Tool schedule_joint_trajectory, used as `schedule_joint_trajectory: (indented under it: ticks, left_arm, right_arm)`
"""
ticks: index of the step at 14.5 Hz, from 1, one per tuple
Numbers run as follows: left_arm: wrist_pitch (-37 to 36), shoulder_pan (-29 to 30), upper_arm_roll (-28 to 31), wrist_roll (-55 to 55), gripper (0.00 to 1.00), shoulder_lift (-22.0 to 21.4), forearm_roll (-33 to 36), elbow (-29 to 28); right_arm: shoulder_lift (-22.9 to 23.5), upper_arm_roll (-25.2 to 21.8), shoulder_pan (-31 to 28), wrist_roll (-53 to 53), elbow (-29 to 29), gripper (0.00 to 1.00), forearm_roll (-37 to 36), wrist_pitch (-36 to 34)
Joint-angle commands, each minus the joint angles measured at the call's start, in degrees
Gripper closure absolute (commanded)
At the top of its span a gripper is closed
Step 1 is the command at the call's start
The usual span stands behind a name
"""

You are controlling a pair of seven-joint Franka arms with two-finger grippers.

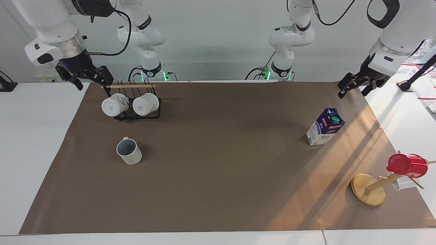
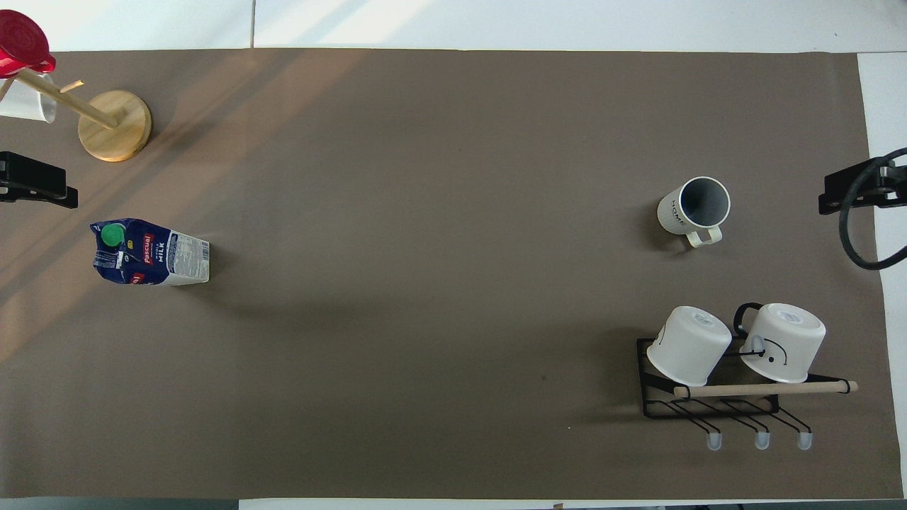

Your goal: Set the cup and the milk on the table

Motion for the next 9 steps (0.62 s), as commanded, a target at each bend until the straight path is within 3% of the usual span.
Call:
schedule_joint_trajectory:
  ticks: [1, 9]
  left_arm:
    - [-0.26, 0.13, 0.22, 0.56, 0.00, -1.28, -0.88, -1.17]
    - [-0.26, 0.13, 0.31, 0.56, 0.00, -1.28, -0.88, -1.17]
  right_arm:
    - [-0.25, 0.38, -0.33, -0.80, -0.17, 0.00, -0.74, 0.52]
    - [-0.43, 0.38, -0.86, -0.53, -0.79, 0.00, 0.13, 1.05]
